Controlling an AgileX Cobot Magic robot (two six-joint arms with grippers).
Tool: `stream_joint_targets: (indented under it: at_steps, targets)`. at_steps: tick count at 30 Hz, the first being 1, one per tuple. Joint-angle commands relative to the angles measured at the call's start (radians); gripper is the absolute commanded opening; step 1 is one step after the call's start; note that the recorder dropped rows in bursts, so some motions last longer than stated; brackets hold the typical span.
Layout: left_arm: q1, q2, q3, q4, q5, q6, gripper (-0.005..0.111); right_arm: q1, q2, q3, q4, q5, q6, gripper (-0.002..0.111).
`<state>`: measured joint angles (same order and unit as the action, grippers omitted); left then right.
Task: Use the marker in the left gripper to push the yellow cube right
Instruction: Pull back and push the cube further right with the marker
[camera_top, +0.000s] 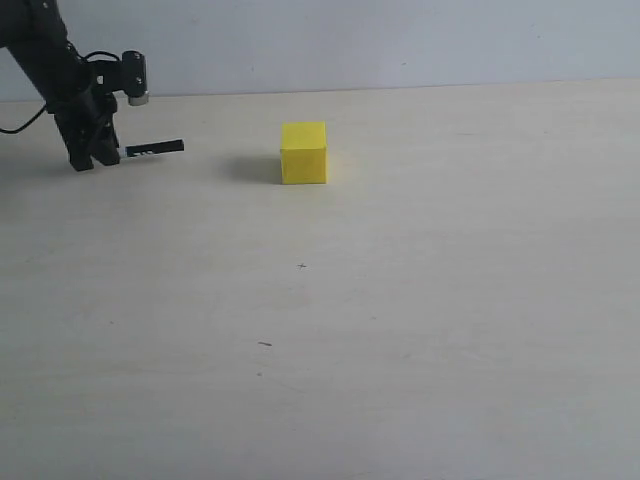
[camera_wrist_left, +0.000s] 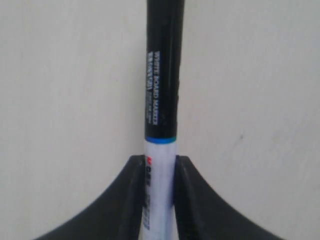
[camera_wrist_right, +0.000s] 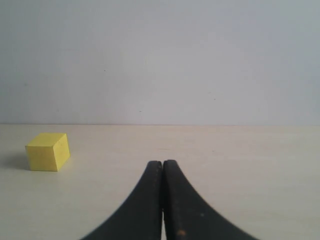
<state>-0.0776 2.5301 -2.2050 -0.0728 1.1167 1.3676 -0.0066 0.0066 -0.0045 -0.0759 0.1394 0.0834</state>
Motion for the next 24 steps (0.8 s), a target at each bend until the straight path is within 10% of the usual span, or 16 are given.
stream_joint_targets:
  at_steps: [1, 24]
  targets:
    - [-0.082, -0.002, -0.004, -0.005, 0.03, -0.02, 0.0, 0.001, -0.007, 0.004, -0.003, -0.005, -0.001, 0.0]
    - [-0.123, -0.002, -0.004, -0.002, 0.04, -0.01, 0.0, 0.001, -0.007, 0.004, -0.003, -0.005, -0.001, 0.0]
